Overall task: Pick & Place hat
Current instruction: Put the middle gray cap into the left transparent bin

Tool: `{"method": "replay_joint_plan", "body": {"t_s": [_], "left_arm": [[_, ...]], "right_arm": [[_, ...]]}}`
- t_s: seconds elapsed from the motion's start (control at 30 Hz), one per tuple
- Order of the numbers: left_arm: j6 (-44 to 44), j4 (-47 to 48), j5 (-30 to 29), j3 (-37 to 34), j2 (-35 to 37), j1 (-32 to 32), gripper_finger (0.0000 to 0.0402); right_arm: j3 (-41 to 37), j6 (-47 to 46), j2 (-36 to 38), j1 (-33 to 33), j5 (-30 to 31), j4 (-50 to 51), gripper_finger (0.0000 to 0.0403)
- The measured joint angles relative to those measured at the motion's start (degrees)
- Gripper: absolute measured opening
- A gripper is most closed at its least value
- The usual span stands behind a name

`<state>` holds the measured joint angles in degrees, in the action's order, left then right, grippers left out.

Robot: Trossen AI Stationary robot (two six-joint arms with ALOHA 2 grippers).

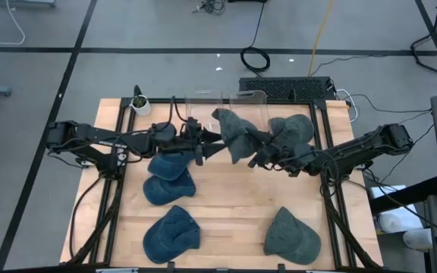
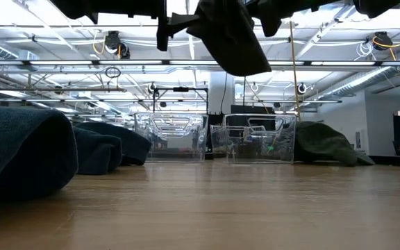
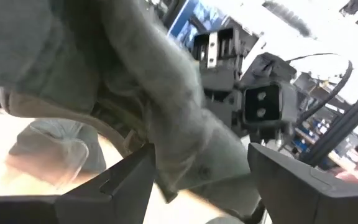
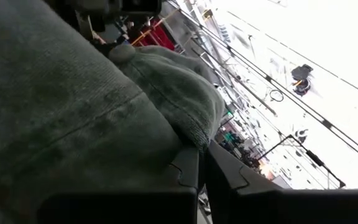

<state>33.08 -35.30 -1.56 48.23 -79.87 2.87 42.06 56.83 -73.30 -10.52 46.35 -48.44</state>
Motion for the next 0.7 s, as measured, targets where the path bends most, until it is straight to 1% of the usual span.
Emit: {"method": "replay_joint_plan", "body": {"t_s": [0.13, 0.23, 0.53, 0.7], "left_arm": [[0.02, -0.89, -3.26, 0.0, 0.01, 0.04, 0.0267], [0.04, -2.43, -3.37, 0.0, 0.05, -0.01, 0.0266], [0.4, -2.31, -4.66, 0.0, 0.06, -0.41, 0.0267], [-0.11, -3.31, -4.98, 0.0, 0.06, -1.96, 0.0267]], "right_arm": [[0.0, 0.61, 0.0, -0.02, -1.28, -0.2, 0.0], [0.0, 0.44, -0.02, 0.01, -1.43, -0.24, 0.0], [0.0, -0.47, -0.02, 0.07, -3.11, -0.64, 0.0], [0.0, -0.6, -0.02, 0.09, -3.13, -0.87, 0.0]]}}
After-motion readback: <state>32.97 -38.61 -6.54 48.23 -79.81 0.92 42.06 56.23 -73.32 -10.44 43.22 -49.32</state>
